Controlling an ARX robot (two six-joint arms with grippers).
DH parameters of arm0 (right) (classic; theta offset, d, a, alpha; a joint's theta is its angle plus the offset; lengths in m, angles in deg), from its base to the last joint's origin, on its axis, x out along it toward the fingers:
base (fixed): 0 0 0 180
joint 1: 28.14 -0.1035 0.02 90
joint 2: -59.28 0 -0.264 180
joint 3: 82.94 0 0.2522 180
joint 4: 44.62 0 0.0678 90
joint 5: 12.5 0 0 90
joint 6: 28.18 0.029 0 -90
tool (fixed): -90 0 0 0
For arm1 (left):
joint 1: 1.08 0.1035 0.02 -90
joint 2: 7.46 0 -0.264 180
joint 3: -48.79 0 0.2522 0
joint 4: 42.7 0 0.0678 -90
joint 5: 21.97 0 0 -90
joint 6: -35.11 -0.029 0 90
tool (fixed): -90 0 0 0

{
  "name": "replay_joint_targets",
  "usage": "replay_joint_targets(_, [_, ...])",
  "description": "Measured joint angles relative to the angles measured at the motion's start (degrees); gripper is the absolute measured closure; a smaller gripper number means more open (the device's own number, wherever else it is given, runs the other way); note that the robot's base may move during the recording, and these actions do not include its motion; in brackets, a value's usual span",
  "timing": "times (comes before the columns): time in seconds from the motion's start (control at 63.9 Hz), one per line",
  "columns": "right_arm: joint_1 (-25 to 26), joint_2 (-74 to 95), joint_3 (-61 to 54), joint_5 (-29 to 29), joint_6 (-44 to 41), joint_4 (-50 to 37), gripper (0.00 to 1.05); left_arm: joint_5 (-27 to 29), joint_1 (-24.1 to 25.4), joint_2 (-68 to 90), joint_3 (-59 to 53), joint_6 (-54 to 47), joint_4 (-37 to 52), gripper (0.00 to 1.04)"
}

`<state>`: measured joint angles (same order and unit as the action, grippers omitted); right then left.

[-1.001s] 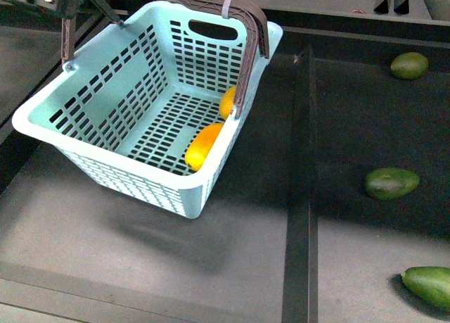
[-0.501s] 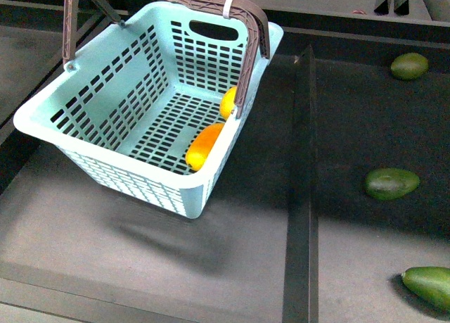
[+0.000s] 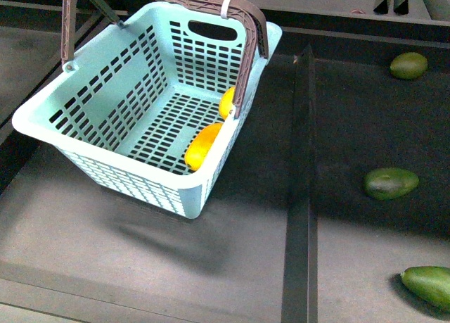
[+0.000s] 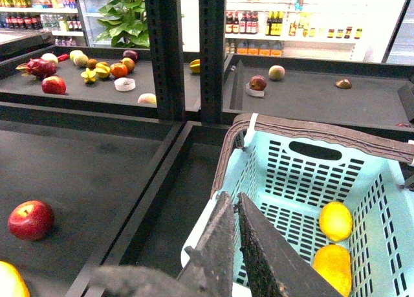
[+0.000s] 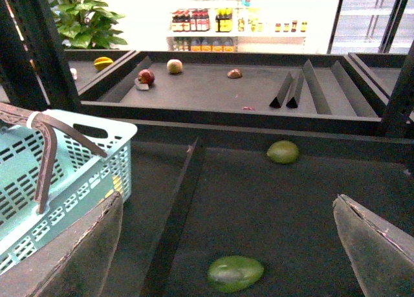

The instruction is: Pick lemon and mango into basket

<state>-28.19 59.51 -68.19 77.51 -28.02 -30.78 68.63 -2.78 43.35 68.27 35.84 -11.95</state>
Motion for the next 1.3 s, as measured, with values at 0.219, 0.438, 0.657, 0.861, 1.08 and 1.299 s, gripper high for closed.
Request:
replay_joint_targets(0.219, [0.0, 0.0, 0.0, 0.0, 0.0, 0.0, 0.09, -0.6, 1.4, -6.3, -4.5, -0.1, -2.2, 1.01])
replay_joint_targets(0.438, [0.0, 0.0, 0.0, 0.0, 0.0, 0.0, 0.09, -0.6, 1.4, -17.9, -4.8, -0.1, -12.4, 1.01])
replay_joint_targets(0.657, [0.0, 0.0, 0.0, 0.0, 0.0, 0.0, 0.09, -0.6, 1.4, -26.5, -4.9, -0.1, -20.4, 1.01])
replay_joint_targets(0.861, [0.0, 0.0, 0.0, 0.0, 0.0, 0.0, 0.09, -0.6, 1.4, -32.6, -4.9, -0.1, -26.3, 1.01])
replay_joint_targets(1.08, [0.0, 0.0, 0.0, 0.0, 0.0, 0.0, 0.09, -0.6, 1.4, -37.9, -4.9, -0.1, -31.5, 1.01])
replay_joint_targets(1.299, [0.0, 0.0, 0.0, 0.0, 0.0, 0.0, 0.09, -0.6, 1.4, -45.5, -4.9, -0.1, -41.1, 1.01])
